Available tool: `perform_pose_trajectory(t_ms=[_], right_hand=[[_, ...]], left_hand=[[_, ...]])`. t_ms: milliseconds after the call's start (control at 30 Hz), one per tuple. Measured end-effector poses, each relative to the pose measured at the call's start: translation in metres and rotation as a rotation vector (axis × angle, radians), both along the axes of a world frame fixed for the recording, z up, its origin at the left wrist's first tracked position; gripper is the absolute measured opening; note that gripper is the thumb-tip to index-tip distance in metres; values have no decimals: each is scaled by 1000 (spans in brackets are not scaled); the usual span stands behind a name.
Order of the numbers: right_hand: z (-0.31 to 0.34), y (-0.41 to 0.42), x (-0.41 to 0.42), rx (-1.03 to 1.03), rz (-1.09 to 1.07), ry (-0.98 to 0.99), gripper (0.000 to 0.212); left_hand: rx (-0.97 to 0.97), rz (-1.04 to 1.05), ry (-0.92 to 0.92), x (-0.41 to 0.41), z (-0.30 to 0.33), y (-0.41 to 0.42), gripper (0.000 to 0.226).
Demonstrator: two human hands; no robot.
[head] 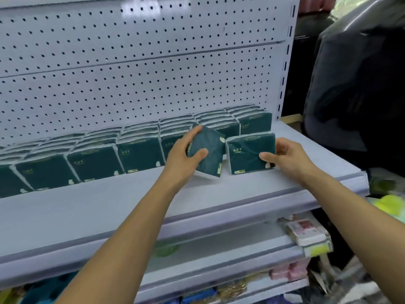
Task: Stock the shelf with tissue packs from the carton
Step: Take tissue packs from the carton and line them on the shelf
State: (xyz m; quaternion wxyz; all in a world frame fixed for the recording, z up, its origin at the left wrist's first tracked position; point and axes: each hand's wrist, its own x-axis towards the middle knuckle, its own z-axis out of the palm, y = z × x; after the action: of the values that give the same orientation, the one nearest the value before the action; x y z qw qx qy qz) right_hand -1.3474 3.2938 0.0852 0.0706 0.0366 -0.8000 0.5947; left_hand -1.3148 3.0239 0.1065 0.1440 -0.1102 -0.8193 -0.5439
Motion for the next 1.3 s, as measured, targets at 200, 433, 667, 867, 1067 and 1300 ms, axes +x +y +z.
perform_pose_trajectory(t_ms=[200, 433, 667, 867, 1067, 1300], right_hand=[[1, 32, -38, 88, -126, -18, 20], [1, 42, -86, 95, -109, -8, 20], [-4, 37, -118, 82, -106, 32, 30], [-13, 37, -128, 64, -87, 41, 32], [0, 26, -97, 186, -326, 271, 49], [31, -35, -30, -5, 467, 226, 38]], left_hand=[[68, 31, -130, -26, -2, 21, 82], [121, 37, -138, -50, 1, 38, 51], [145, 59, -137, -55, 4, 42, 50], [142, 90, -138, -54, 4, 46, 48], [173, 118, -137, -42, 8, 51, 43], [147, 157, -64, 3, 10, 40, 32]])
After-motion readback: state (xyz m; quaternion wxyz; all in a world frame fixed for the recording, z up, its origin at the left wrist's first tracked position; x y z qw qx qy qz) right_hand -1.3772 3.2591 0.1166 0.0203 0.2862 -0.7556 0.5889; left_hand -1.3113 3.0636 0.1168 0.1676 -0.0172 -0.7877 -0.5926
